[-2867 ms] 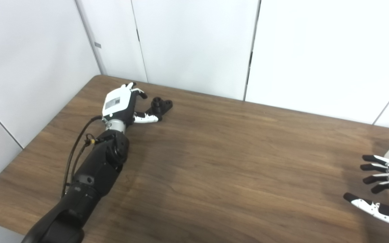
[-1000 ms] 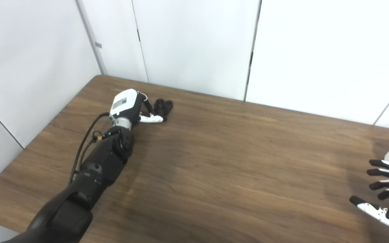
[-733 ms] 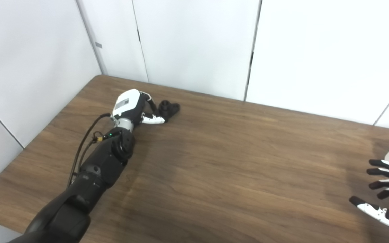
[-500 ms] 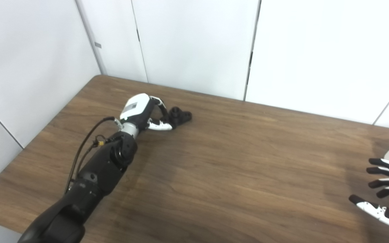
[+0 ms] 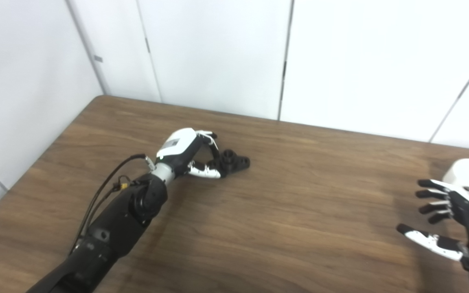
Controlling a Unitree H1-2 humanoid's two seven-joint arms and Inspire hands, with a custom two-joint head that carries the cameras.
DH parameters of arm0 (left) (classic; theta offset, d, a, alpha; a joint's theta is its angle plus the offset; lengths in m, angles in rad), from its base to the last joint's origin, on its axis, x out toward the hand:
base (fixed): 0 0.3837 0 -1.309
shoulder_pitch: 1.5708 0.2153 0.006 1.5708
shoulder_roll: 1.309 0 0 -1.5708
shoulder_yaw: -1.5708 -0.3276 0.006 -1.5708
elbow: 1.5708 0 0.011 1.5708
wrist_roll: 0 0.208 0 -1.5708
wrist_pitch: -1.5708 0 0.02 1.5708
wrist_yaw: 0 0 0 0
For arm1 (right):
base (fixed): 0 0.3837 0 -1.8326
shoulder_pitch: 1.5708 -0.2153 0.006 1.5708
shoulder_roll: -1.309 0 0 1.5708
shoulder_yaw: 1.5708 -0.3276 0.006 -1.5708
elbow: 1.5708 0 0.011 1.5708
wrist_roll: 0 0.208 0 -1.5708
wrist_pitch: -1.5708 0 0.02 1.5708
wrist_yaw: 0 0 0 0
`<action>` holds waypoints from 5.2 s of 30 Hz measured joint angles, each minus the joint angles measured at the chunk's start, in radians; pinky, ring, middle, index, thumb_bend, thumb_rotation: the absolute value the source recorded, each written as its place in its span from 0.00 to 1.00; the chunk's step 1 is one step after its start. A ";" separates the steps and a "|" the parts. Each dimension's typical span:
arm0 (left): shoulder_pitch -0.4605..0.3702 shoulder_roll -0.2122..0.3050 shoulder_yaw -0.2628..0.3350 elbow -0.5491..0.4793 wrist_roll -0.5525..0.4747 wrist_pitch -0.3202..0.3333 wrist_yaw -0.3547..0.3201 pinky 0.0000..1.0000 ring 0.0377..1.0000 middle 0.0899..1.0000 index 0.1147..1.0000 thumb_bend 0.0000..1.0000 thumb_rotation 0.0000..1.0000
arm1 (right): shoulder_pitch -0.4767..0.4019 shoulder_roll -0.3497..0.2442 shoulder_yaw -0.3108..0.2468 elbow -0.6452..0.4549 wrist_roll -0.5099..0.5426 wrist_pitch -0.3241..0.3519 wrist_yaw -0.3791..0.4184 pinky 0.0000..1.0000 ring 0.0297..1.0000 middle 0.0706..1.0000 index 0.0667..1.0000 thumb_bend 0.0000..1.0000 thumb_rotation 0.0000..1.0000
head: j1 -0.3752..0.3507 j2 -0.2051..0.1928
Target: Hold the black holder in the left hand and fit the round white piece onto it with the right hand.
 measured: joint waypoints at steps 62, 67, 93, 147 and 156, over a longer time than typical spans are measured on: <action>-0.061 -0.084 -0.219 0.058 0.069 -0.404 -0.024 0.70 0.82 0.81 0.42 0.52 0.05 | -0.430 -0.222 0.138 0.027 -0.822 0.227 0.441 0.86 0.93 0.94 0.85 0.89 0.31 | -0.916 -0.183; -0.061 -0.080 -0.219 0.061 0.069 -0.414 -0.024 0.71 0.82 0.81 0.42 0.52 0.05 | -0.468 -0.250 0.125 0.124 -0.856 0.250 0.494 0.90 0.97 0.97 0.88 0.93 0.34 | -0.919 -0.187; -0.045 -0.068 -0.208 0.050 0.058 -0.424 -0.033 0.72 0.83 0.81 0.42 0.52 0.05 | -0.542 -0.349 0.164 0.383 -0.778 0.312 0.589 0.91 0.97 0.97 0.82 1.00 0.41 | -0.916 -0.170; 0.010 -0.047 -0.172 -0.081 0.050 -0.349 -0.122 0.73 0.82 0.80 0.42 0.52 0.05 | -0.491 -0.348 0.242 0.461 -0.557 0.235 0.198 0.84 0.77 0.70 0.45 0.52 0.14 | -0.750 -0.075; 0.027 -0.053 -0.176 -0.110 0.054 -0.310 -0.125 0.74 0.84 0.82 0.42 0.52 0.05 | -0.467 -0.364 0.200 0.212 -0.446 0.235 0.319 0.70 0.76 0.69 0.45 0.52 0.14 | -0.580 -0.014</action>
